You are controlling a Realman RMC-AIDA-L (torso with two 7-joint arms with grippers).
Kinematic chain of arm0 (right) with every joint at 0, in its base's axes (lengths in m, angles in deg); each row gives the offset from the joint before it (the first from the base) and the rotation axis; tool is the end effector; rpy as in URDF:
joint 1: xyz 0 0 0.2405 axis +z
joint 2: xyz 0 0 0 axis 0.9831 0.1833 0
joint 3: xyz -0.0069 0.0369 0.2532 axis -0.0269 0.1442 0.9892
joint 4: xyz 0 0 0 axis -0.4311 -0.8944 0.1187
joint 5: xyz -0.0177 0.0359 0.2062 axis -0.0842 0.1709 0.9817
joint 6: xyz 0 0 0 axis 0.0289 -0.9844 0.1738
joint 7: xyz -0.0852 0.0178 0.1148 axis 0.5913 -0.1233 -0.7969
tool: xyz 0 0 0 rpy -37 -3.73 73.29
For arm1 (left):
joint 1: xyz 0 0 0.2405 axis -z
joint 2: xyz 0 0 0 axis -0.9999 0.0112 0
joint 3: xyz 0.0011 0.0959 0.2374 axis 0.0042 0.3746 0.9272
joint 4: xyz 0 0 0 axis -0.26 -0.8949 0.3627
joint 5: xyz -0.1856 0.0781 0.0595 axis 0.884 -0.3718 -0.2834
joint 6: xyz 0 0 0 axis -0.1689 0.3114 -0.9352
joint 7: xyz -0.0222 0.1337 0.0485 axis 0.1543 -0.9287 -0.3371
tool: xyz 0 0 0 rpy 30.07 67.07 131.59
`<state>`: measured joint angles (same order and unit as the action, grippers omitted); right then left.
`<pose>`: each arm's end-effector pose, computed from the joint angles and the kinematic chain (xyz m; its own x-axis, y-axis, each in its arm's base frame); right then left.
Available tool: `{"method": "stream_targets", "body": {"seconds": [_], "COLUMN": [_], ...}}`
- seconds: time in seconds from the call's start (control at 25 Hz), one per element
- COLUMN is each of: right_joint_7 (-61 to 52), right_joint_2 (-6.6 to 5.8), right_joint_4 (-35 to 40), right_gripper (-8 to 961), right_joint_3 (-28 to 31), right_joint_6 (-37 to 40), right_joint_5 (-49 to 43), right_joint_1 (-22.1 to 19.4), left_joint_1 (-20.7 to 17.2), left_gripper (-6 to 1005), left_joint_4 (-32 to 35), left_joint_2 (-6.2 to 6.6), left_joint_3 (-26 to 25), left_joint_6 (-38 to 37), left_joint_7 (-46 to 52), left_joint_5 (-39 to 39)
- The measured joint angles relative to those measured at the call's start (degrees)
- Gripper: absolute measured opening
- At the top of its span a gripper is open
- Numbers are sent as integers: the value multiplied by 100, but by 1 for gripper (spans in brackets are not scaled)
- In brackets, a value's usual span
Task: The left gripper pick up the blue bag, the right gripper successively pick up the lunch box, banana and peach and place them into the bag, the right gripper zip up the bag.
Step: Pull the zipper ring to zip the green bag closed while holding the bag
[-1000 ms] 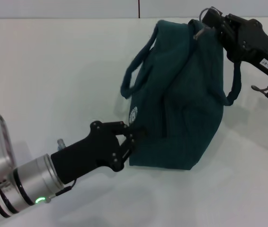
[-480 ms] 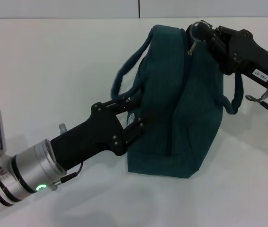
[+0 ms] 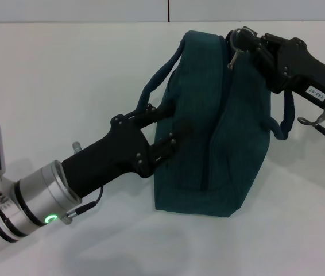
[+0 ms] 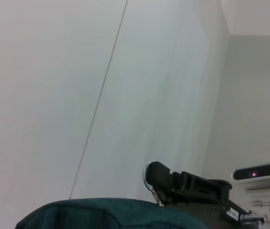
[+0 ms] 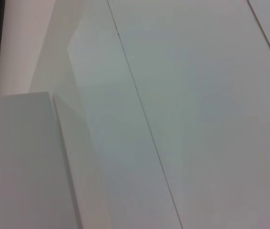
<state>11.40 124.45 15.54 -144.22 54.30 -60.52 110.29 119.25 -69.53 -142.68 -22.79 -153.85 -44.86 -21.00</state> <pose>0.2027 0.3374 -0.0173 0.4246 -0.0706 -0.9026 -0.4600 -0.8755 -0.1479 -0.2384 0.2559 -0.0680 0.4444 0.1328 0.8859 0.4635 -0.8804 -0.1005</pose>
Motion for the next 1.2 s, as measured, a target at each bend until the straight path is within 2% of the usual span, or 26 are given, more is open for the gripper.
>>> {"method": "stream_targets", "body": {"seconds": [0.08,0.32,0.64,0.96,1.04,1.2], "right_joint_7": [-1,-2,-3,-68,-70,-70], "right_joint_2": [0,-1,-9,2,10,-4], "right_joint_4": [6,7,6,7,34,44], "right_gripper": [13,14,14,14,14,15], "right_joint_3": [0,30,53,-30,-76,63], "right_joint_6": [2,-26,-47,397,564,526], "right_joint_5": [0,22,44,20,21,79], "right_joint_1": [0,21,3,-171,-258,-278], "left_joint_1": [0,0,-8,-103,-237,-453], "left_gripper": [562,327,103,54,53,53], "left_joint_4": [12,31,54,641,938,1456], "left_joint_2": [0,9,35,101,145,155], "left_joint_3": [1,31,40,56,61,62], "left_joint_6": [19,61,53,-209,-356,-501], "left_joint_7": [-14,-57,-121,-66,-33,131], "left_joint_5": [-4,-28,-127,-479,-522,-607]}}
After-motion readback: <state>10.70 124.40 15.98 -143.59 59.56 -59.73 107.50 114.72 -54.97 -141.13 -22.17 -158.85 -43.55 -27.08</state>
